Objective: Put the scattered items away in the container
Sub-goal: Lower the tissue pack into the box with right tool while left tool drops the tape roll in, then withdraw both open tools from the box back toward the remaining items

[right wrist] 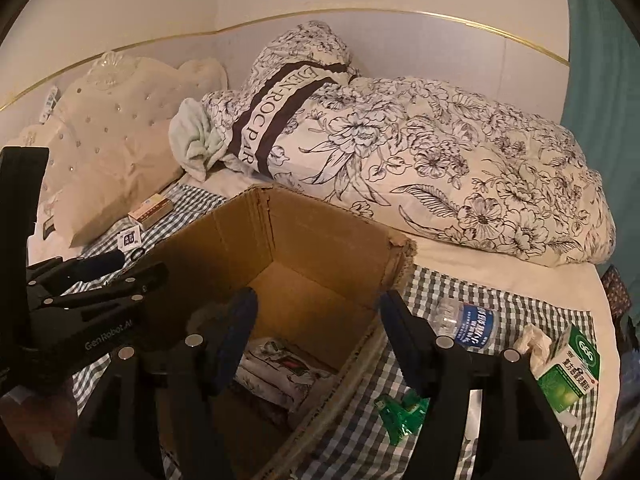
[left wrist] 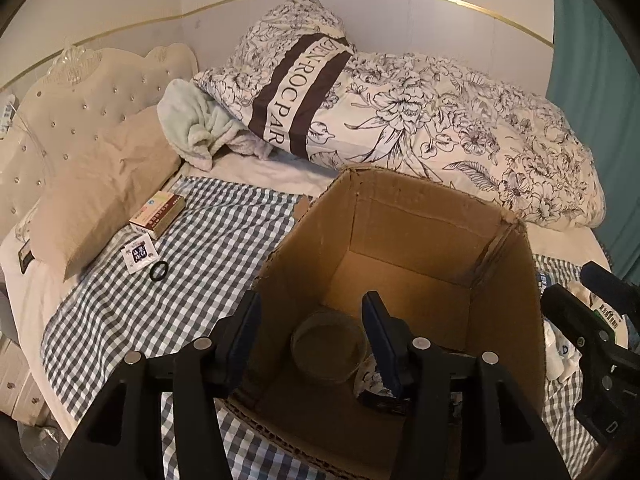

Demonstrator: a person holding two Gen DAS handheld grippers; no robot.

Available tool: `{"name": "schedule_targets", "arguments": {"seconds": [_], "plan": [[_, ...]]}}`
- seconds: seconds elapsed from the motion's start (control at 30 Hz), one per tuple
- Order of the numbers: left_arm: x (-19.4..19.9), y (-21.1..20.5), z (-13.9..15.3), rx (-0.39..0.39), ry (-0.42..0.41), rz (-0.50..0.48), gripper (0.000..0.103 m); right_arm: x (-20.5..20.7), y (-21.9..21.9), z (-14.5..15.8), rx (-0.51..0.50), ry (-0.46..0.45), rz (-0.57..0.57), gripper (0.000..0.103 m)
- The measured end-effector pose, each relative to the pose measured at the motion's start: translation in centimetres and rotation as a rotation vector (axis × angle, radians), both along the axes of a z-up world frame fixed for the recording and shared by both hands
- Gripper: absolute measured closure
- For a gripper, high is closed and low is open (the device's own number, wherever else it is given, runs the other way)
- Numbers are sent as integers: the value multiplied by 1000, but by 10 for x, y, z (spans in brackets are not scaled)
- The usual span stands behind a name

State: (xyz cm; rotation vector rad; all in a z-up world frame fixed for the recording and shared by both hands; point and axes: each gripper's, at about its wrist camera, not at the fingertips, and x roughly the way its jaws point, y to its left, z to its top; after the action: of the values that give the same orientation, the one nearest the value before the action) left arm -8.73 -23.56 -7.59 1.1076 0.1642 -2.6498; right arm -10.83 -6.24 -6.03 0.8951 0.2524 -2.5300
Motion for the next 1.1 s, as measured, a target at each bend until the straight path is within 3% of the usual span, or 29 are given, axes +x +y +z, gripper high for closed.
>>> {"name": "schedule_targets", "arguments": {"seconds": [0.13,0.2,0.57,0.77,1.1], "plan": [[7,6,12,-6,24,2,40,7,11,9,-14,14,-9,36],[11,10,19,-11,41,-2,34,12,17,14,-21,29,-16,25],[30,39,55,-42,127,-28,1,40,54,50,-48,116,-66,7],[40,56,73,-56,167,-48,0,53,74,65,-30,154,-109,0],[51,84,90,-75,203,-76,0,65,114,82,-19,178,-171,0]]}}
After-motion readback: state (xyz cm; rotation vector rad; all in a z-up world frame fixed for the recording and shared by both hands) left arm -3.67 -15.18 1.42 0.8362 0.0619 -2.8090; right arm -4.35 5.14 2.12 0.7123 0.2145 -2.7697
